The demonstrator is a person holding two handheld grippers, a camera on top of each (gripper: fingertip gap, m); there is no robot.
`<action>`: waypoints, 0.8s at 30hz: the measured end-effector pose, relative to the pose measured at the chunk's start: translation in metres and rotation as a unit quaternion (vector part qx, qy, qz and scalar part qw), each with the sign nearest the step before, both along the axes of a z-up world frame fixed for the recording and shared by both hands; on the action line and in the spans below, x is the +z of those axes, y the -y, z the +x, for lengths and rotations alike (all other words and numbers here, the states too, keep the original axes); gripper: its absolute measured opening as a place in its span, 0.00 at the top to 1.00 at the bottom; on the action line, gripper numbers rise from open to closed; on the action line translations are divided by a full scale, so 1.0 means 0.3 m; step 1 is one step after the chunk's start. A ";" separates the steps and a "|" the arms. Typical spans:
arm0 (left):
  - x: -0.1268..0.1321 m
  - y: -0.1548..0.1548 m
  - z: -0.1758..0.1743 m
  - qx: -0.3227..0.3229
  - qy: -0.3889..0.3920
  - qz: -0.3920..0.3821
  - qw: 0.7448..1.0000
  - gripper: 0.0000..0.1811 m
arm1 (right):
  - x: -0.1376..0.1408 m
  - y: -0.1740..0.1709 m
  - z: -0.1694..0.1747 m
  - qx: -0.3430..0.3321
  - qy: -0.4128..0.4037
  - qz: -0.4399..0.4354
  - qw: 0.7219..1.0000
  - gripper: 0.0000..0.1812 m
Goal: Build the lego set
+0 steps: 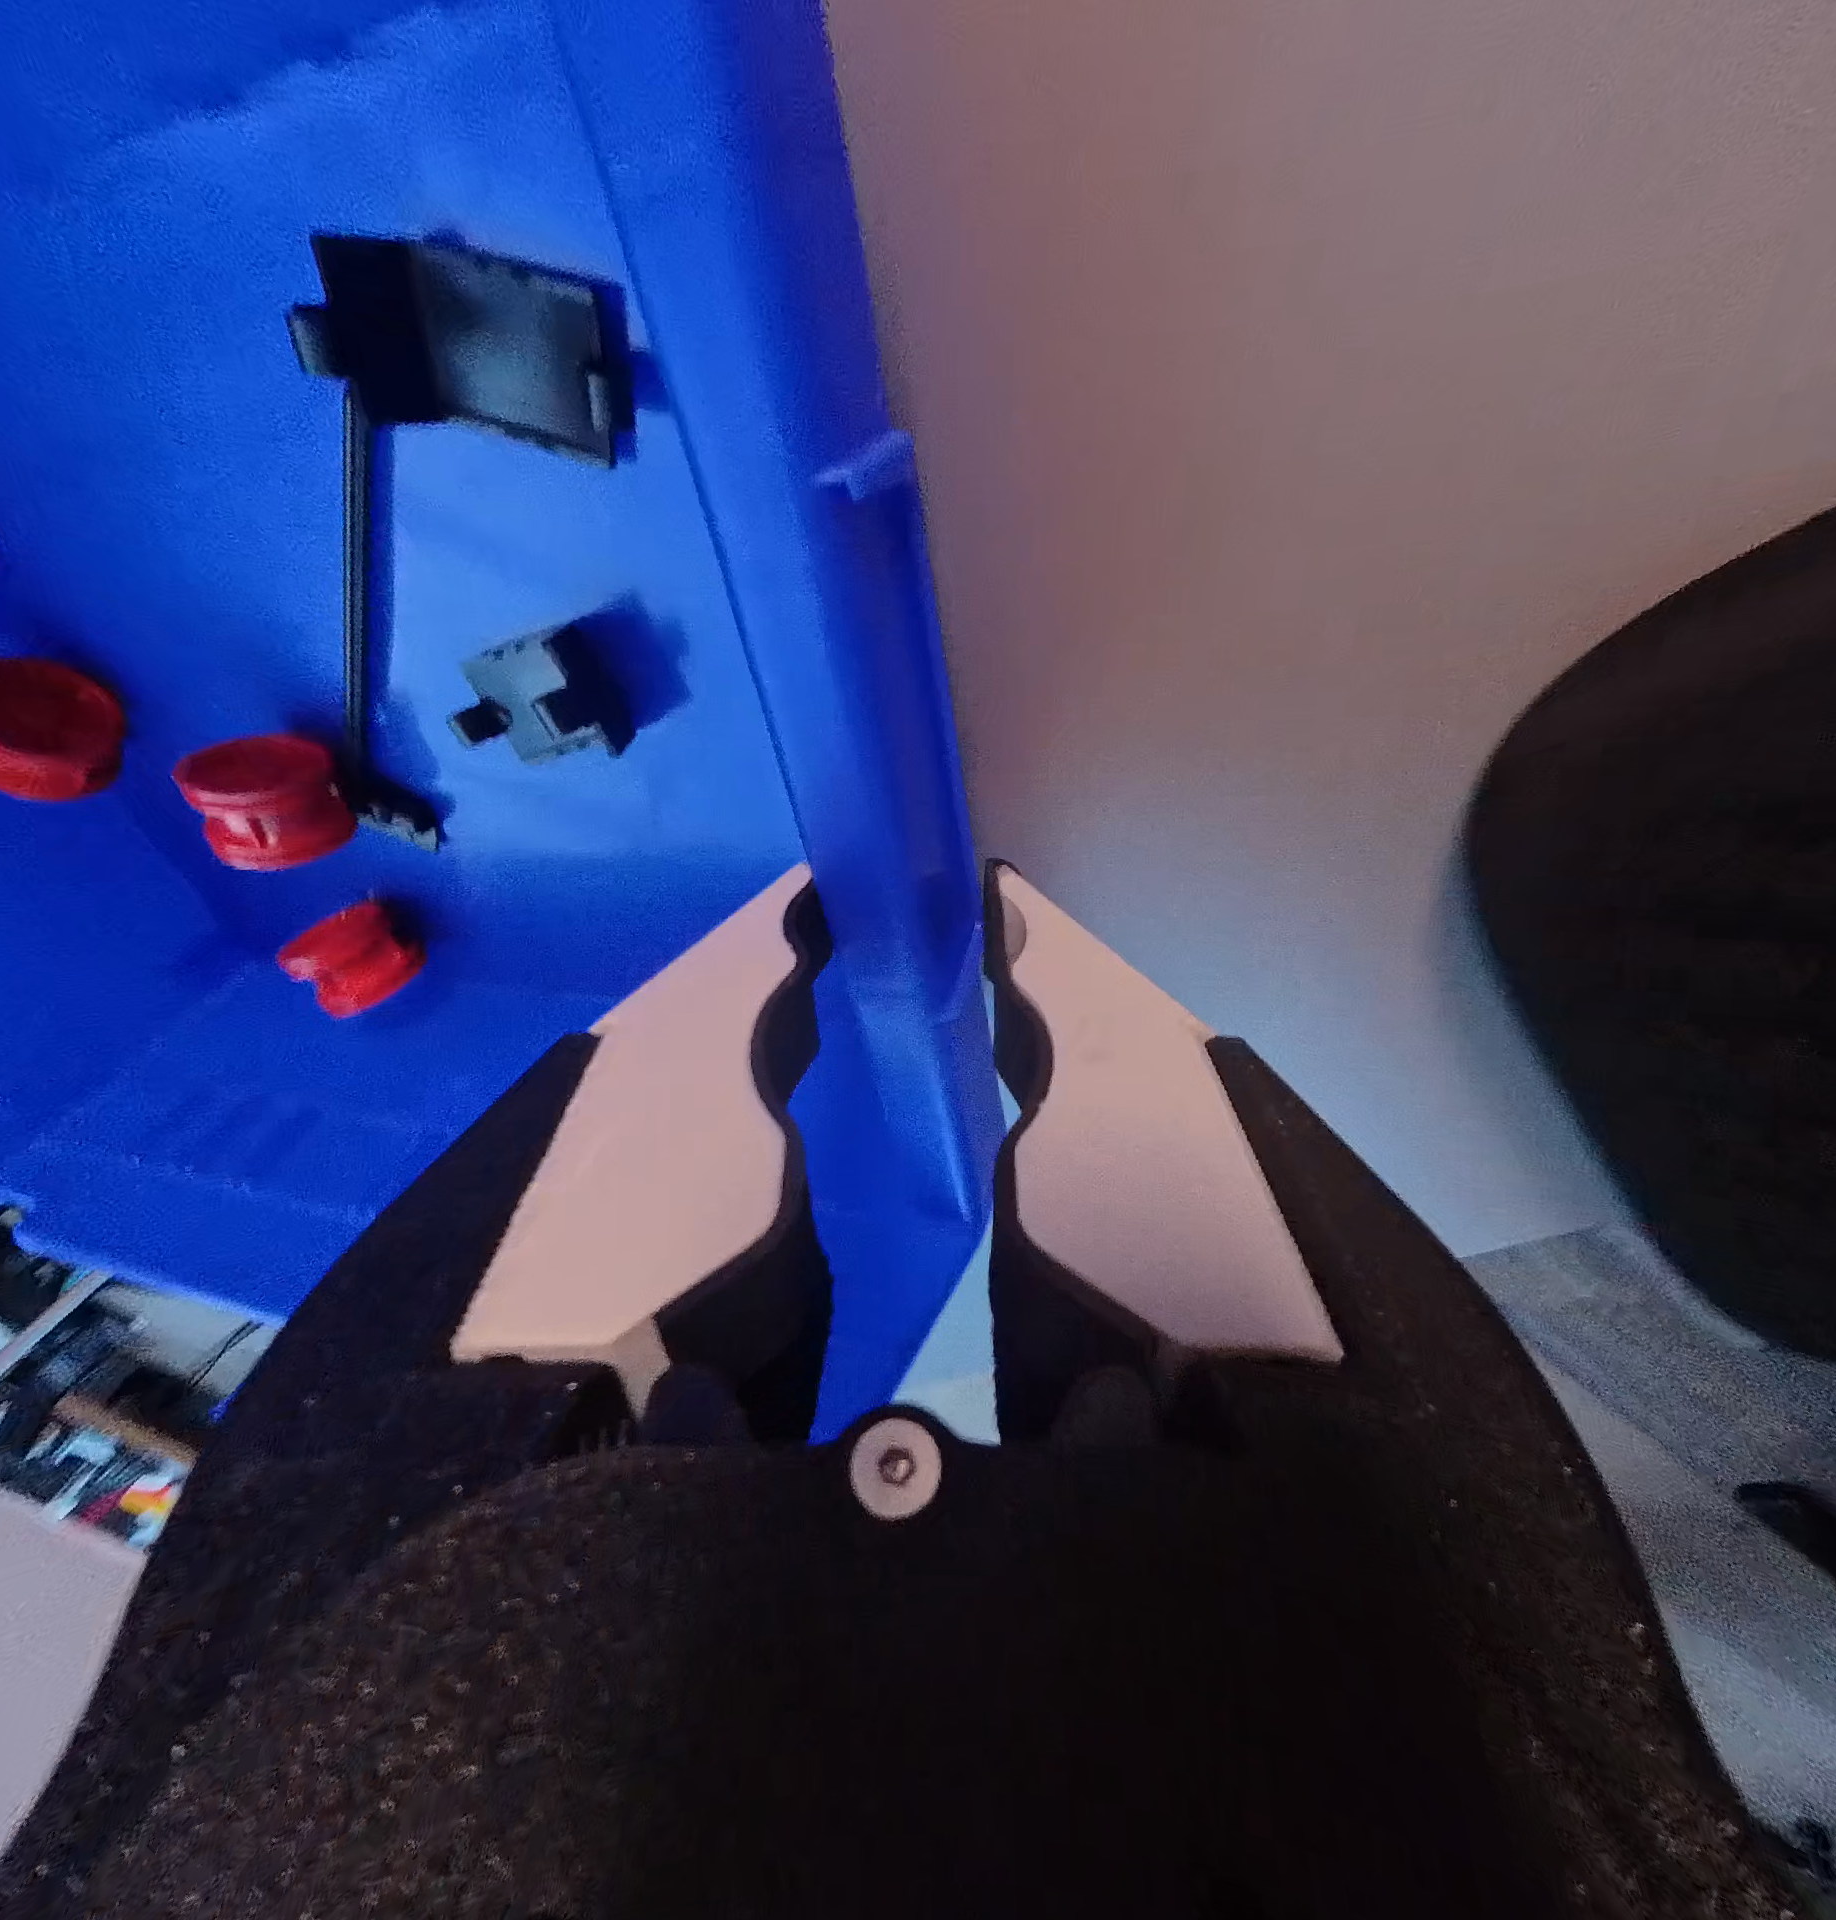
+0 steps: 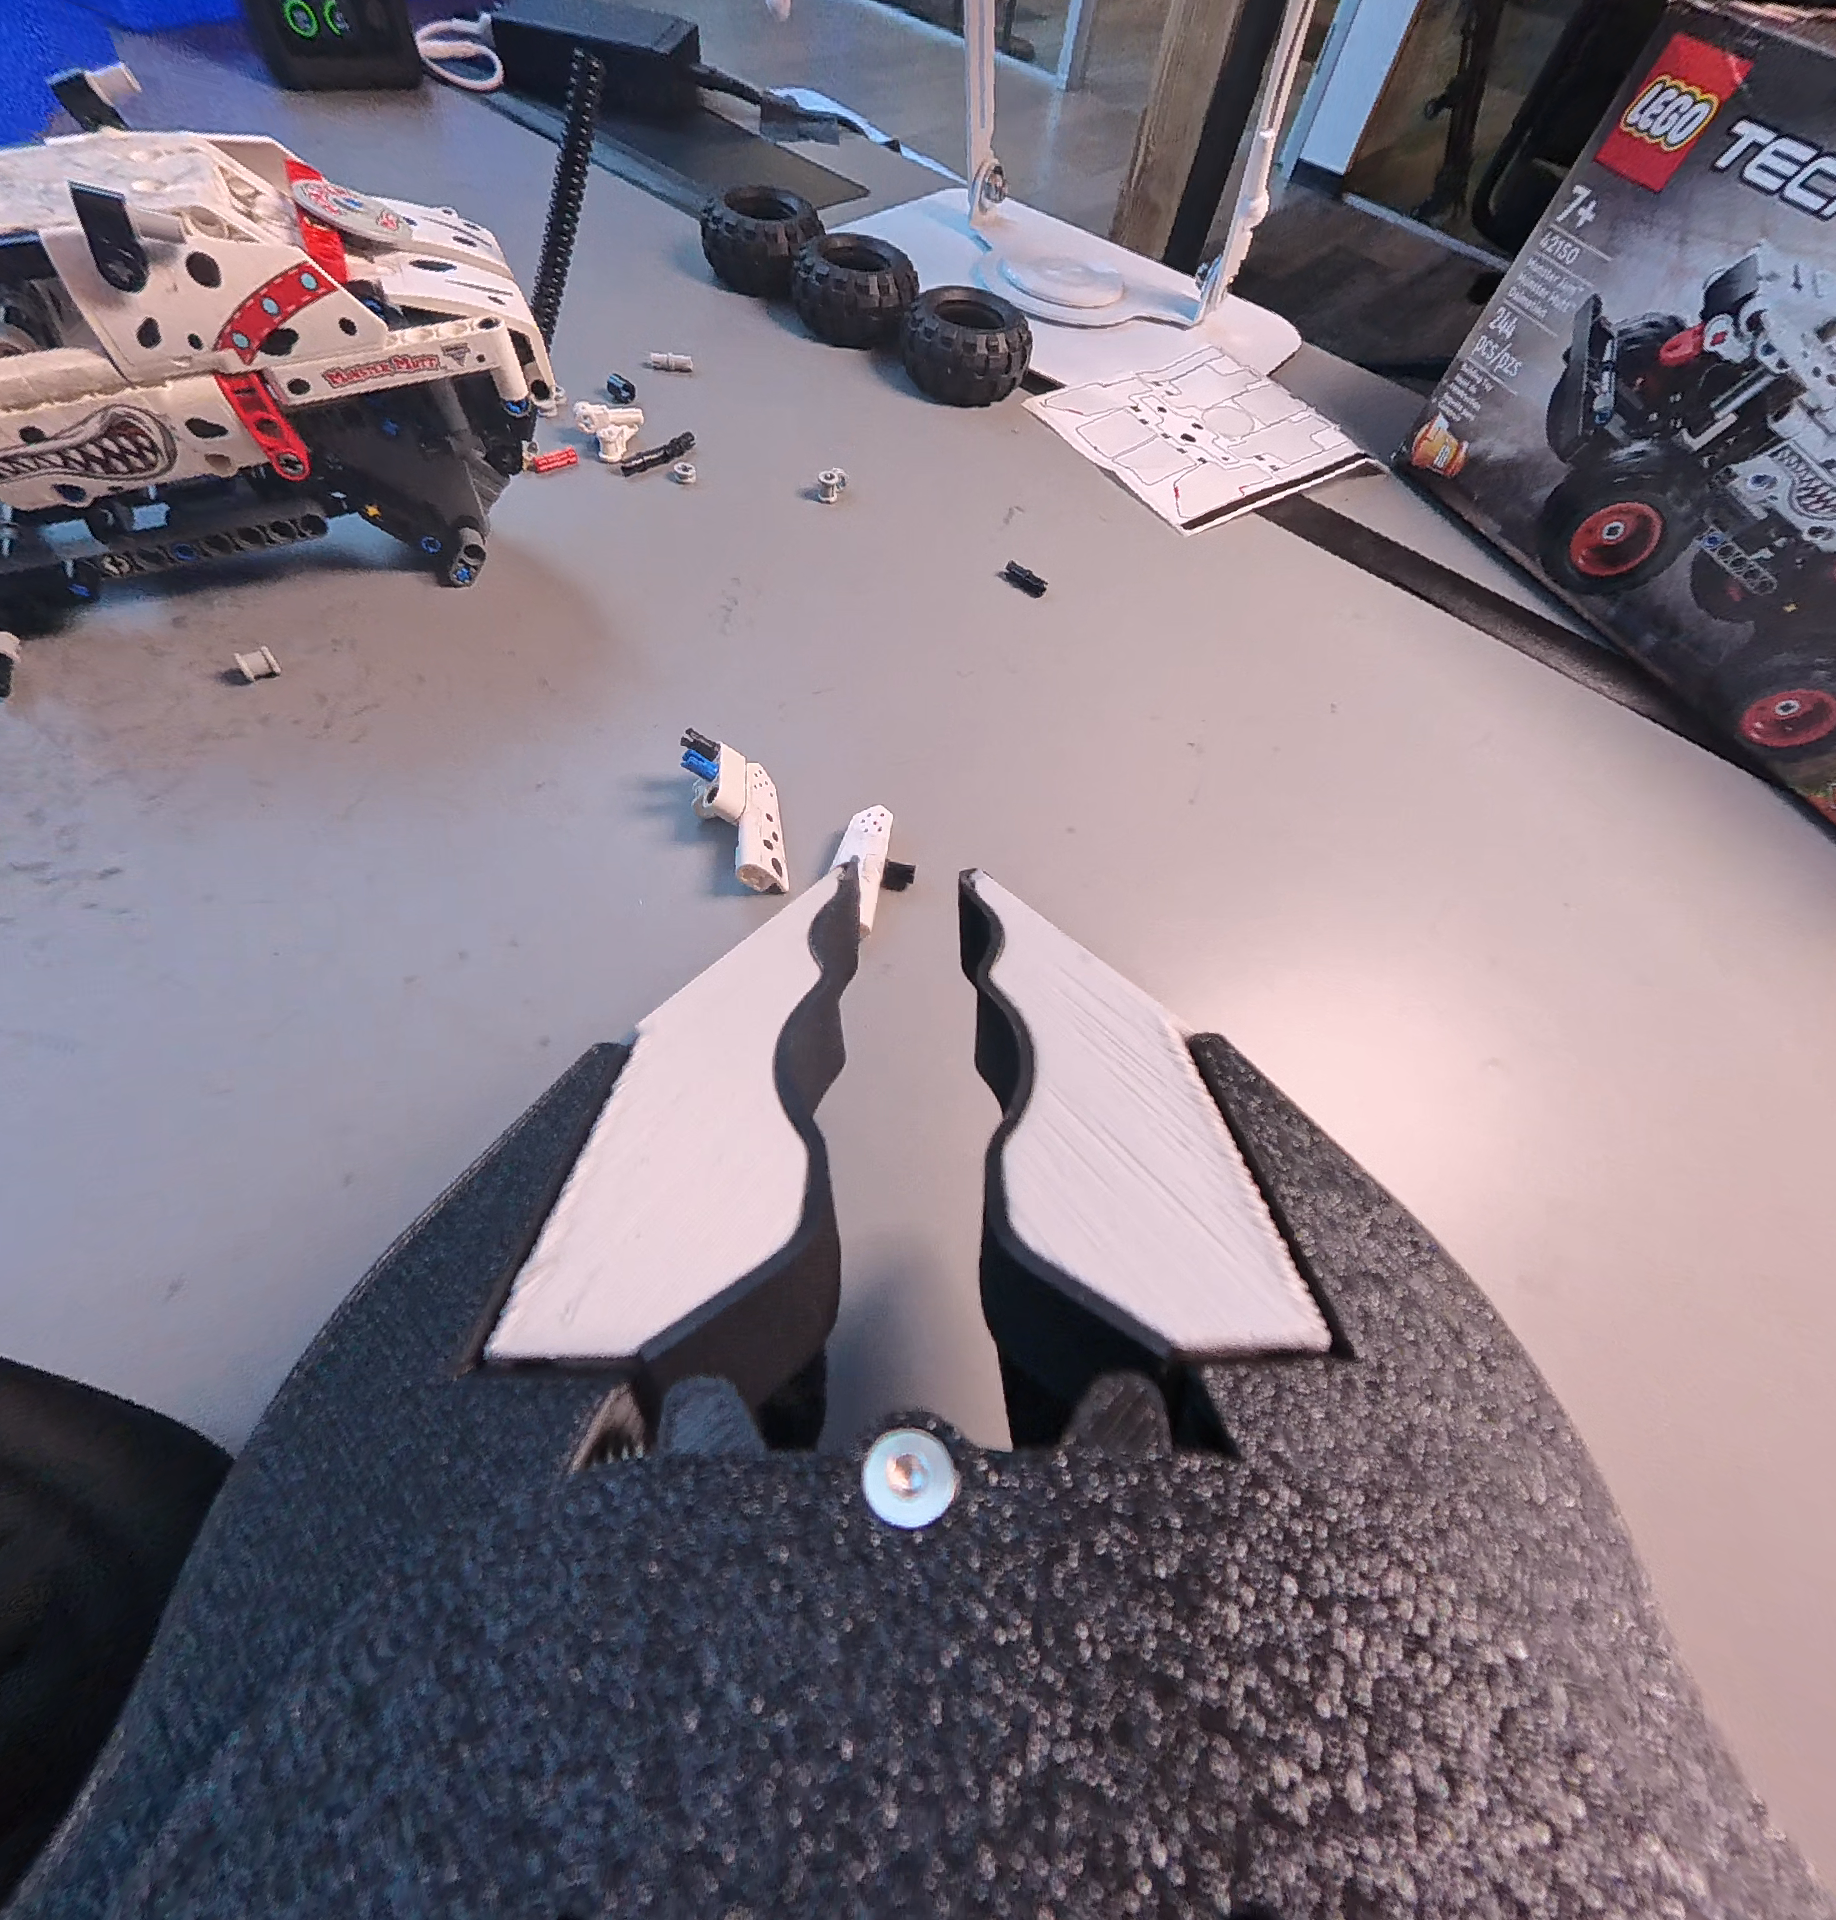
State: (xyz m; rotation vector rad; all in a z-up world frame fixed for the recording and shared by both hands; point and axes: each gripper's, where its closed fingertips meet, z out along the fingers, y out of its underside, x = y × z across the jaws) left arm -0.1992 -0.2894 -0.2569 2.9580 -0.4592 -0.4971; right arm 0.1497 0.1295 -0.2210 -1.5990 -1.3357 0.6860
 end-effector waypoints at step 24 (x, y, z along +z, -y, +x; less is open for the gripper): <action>0.285 -0.273 0.099 0.016 0.179 0.408 0.895 0.74 | -0.001 -0.001 -0.002 -0.002 0.002 0.004 1.000 0.90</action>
